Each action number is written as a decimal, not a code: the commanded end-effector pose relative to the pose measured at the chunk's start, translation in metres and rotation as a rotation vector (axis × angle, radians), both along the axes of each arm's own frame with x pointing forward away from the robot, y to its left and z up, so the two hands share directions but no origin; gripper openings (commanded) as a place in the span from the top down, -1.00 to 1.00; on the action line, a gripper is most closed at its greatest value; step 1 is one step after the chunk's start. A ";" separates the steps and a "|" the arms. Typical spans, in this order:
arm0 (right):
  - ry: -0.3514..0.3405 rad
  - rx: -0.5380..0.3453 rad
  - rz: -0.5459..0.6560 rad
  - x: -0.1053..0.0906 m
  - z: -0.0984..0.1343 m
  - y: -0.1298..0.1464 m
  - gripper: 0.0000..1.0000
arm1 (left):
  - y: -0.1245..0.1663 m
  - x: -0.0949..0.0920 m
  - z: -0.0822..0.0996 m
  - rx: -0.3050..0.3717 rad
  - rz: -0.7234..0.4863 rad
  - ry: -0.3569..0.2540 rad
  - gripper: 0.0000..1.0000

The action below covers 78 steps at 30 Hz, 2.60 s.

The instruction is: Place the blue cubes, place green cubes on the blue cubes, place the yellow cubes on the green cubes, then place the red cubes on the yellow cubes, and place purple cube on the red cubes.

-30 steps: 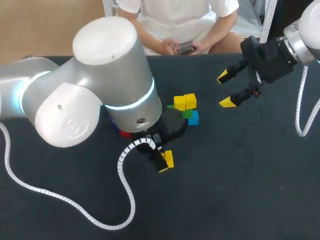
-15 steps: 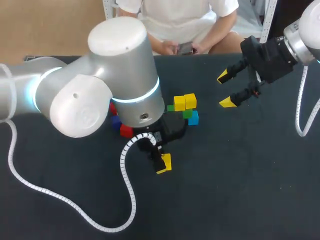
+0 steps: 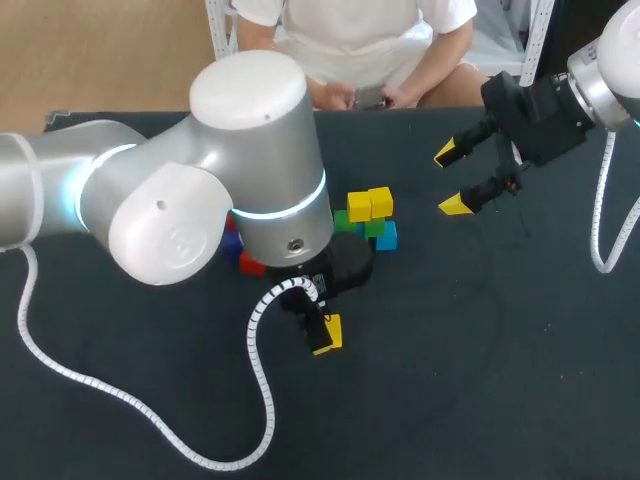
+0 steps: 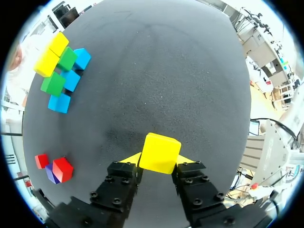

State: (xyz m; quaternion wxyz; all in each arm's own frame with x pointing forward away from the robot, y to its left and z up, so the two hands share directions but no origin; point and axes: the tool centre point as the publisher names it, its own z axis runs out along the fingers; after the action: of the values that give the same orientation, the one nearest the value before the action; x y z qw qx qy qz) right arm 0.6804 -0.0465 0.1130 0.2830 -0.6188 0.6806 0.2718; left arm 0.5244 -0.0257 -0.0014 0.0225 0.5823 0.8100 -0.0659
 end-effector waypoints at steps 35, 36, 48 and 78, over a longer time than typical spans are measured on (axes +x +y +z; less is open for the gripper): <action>-0.002 0.001 -0.002 -0.001 0.000 0.000 -1.00 | 0.023 0.011 0.017 -0.231 -0.008 -0.071 -1.00; -0.002 0.001 -0.002 -0.001 0.000 0.000 -1.00 | 0.025 0.011 0.016 -0.245 0.001 -0.075 -1.00; -0.002 0.001 -0.002 -0.001 0.000 0.000 -1.00 | 0.012 0.014 0.010 -0.283 0.007 -0.084 -1.00; -0.002 0.001 -0.002 -0.001 0.000 0.000 -1.00 | -0.003 0.038 -0.001 -0.295 -0.080 -0.043 -1.00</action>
State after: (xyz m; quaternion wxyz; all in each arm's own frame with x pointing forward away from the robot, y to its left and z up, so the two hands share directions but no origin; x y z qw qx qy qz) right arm 0.6804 -0.0465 0.1130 0.2830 -0.6188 0.6806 0.2718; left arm 0.5622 -0.0284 -0.0014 0.1239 0.6069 0.7658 -0.1728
